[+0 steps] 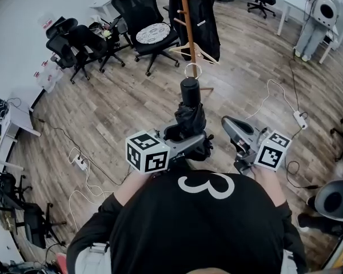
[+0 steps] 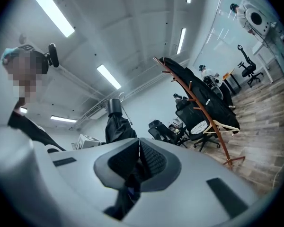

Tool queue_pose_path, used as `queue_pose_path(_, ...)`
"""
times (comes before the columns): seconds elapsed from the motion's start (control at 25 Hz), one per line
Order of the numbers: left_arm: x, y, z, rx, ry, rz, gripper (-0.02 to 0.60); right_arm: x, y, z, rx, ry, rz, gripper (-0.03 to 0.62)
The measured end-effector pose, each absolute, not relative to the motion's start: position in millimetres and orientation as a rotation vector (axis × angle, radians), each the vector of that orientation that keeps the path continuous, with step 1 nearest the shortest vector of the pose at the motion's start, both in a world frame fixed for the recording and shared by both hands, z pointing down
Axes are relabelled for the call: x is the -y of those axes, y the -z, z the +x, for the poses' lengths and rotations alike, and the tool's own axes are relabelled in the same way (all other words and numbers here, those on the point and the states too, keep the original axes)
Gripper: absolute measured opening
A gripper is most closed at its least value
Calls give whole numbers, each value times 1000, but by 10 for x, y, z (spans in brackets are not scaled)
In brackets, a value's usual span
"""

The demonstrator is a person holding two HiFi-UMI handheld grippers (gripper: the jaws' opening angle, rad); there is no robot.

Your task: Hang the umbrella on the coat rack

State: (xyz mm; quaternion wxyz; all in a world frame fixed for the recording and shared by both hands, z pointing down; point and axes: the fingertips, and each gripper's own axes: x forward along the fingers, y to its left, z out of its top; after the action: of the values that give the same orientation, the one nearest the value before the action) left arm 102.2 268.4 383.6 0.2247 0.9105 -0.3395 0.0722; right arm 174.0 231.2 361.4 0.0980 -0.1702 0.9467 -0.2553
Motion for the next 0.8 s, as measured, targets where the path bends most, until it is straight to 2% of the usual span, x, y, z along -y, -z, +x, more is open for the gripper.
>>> queue_pose_path(0.32,-2385,-4015,936,911,-192,2475,267,-2002,-3781,1659,-2789,814,-532,28)
queue_pose_path(0.8,-1507,-4222,445,887,-210,2425,267,-1156,-4014,1185,-2769,901,-565,28)
